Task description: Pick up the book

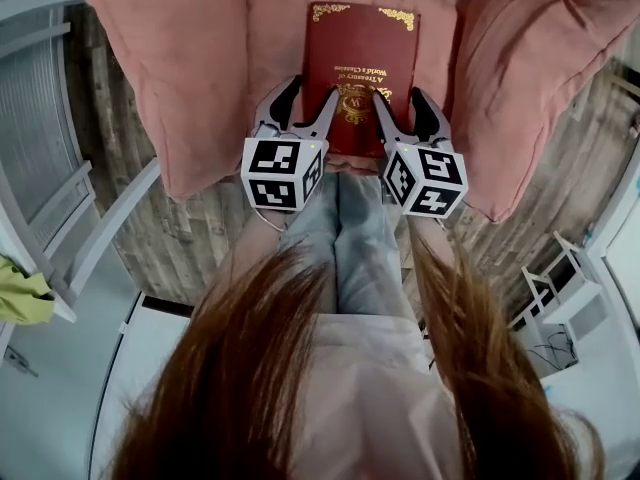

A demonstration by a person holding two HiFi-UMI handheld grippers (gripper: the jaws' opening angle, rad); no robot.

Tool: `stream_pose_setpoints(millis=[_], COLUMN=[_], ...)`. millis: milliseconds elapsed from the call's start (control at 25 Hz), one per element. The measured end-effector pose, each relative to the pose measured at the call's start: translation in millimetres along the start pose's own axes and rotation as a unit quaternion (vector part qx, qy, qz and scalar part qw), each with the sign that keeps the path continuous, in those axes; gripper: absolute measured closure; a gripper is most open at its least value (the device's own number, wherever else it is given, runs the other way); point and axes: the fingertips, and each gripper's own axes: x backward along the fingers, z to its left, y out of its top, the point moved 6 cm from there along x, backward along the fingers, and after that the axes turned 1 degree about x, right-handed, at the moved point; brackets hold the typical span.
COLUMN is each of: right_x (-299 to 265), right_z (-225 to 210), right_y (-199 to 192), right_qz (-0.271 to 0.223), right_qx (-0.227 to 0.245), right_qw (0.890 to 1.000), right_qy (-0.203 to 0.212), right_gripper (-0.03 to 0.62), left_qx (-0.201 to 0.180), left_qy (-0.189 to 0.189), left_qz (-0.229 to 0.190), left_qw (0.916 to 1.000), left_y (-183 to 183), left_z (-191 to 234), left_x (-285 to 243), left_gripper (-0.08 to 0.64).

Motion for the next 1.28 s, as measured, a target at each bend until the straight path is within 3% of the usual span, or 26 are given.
stream_pose_setpoints(millis=[160, 360, 680, 1000, 1120, 1280], right_x=[-8, -13, -24, -28, -31, -35], right_z=[-5, -12, -12, -16, -16, -17], right_y=[-10, -14, -25, -30, -30, -34], right_qz=[0.012, 0.022, 0.033, 0.038, 0.032, 0.02], right_qx=[0.003, -0.002, -0.006, -0.032, -0.022, -0.029], right_qw=[1.0, 1.0, 0.999, 0.999, 0.999, 0.999], right_qy=[-0.007, -0.016, -0.004, 0.012, 0.001, -0.001], right_gripper=[0.31, 0.298, 0.278, 0.26, 0.261, 0.262], left_qx=[0.027, 0.028, 0.061, 0.089, 0.093, 0.124], left_qy=[0.003, 0.014, 0.006, -0.022, -0.028, -0.038], left_qz=[0.01, 0.036, 0.067, 0.063, 0.054, 0.04], left_qw=[0.9996, 0.9989, 0.9959, 0.9938, 0.9938, 0.9908], left_y=[-10, -21, -28, -34, -36, -40], left_z=[5, 8, 18, 23, 17, 19], left_x=[-9, -19, -29, -32, -38, -42], left_gripper=[0.342, 0.341, 0.308, 0.297, 0.374, 0.377])
